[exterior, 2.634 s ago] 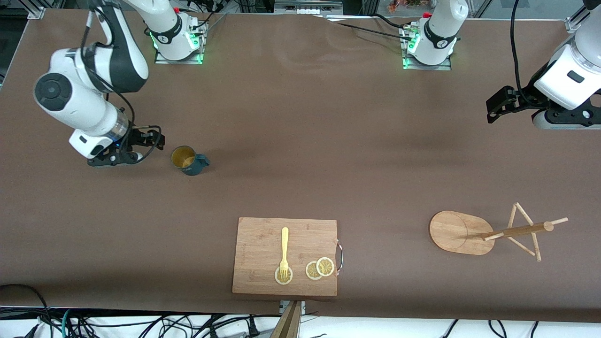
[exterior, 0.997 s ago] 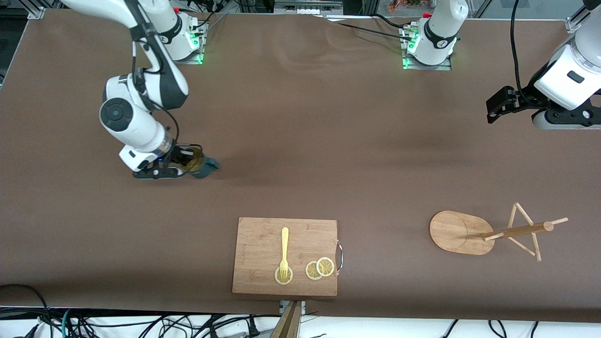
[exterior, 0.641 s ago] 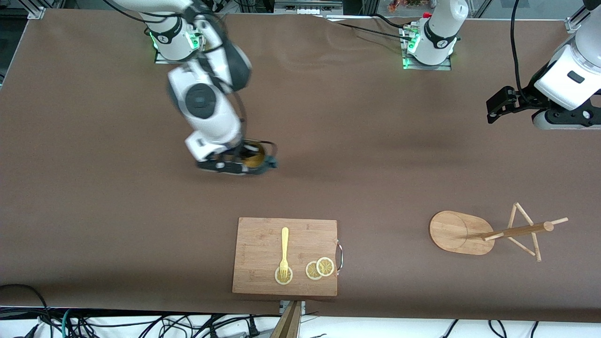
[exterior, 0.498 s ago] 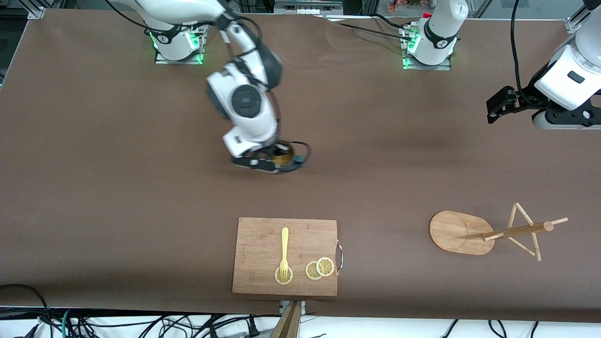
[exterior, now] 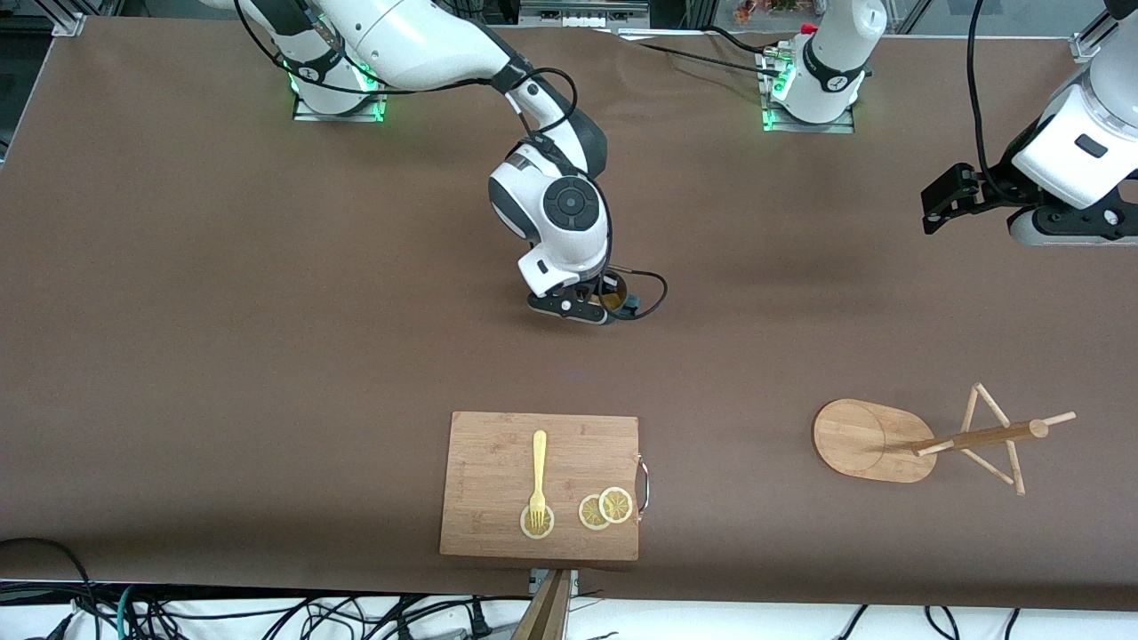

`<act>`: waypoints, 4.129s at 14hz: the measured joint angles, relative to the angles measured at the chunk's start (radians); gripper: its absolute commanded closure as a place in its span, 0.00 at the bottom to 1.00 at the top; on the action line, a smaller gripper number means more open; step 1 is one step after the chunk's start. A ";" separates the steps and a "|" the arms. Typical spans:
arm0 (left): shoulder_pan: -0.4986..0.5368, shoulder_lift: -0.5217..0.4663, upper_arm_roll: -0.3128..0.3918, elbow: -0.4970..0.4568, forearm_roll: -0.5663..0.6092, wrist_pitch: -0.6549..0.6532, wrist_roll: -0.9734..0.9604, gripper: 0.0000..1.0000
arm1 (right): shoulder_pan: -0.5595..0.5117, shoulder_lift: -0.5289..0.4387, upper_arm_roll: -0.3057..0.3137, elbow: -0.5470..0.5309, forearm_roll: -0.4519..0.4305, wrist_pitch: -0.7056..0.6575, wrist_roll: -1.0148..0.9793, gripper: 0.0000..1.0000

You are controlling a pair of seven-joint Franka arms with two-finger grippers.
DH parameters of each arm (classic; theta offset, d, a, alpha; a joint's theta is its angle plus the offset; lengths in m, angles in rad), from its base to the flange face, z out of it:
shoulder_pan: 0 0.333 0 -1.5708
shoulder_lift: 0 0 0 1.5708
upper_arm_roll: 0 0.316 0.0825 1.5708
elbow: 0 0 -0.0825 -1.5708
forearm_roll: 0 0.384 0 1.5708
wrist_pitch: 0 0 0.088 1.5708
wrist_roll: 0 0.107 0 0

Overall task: Pass cup and hang on rack
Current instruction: 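Grip the mug rim with the right gripper and slide it toward the table center, then release the mug and raise the right gripper while the left gripper approaches, then move the left gripper to the mug handle and close on it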

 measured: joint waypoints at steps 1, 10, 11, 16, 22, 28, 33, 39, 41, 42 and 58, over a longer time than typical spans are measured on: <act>0.000 0.000 0.000 0.000 0.000 0.000 0.000 0.00 | 0.000 -0.001 -0.002 0.007 0.000 0.000 0.000 0.00; -0.001 0.000 -0.001 0.001 0.000 0.002 0.000 0.00 | -0.147 -0.255 -0.035 0.061 -0.002 -0.350 -0.234 0.00; -0.001 0.000 -0.002 0.001 0.000 0.002 0.000 0.00 | -0.177 -0.293 -0.048 0.061 -0.002 -0.418 -0.296 0.00; -0.002 0.000 -0.002 0.001 0.000 0.002 0.000 0.00 | -0.239 -0.409 -0.290 0.059 -0.002 -0.727 -0.651 0.00; -0.003 0.004 -0.003 -0.139 0.000 0.100 0.000 0.00 | -0.248 -0.479 -0.575 0.035 0.039 -0.835 -1.035 0.00; -0.008 0.006 -0.058 -0.350 -0.018 0.248 0.000 0.00 | -0.434 -0.568 -0.523 -0.166 0.109 -0.643 -1.152 0.00; -0.004 0.016 -0.063 -0.449 -0.021 0.366 0.028 0.00 | -0.753 -0.772 -0.107 -0.389 -0.007 -0.533 -1.096 0.00; -0.003 0.034 -0.064 -0.632 -0.175 0.732 0.239 0.00 | -0.825 -0.801 -0.075 -0.394 0.008 -0.462 -1.034 0.00; 0.000 0.064 -0.084 -0.662 -0.281 0.812 0.391 0.00 | -0.828 -0.808 -0.081 -0.374 0.013 -0.455 -1.034 0.00; 0.002 0.086 -0.104 -0.665 -0.351 0.840 0.482 0.00 | -0.827 -0.814 -0.083 -0.371 0.015 -0.459 -1.034 0.00; 0.188 0.430 -0.311 -0.631 -1.132 0.812 2.112 0.00 | -0.811 -0.823 -0.078 -0.370 0.018 -0.505 -1.034 0.00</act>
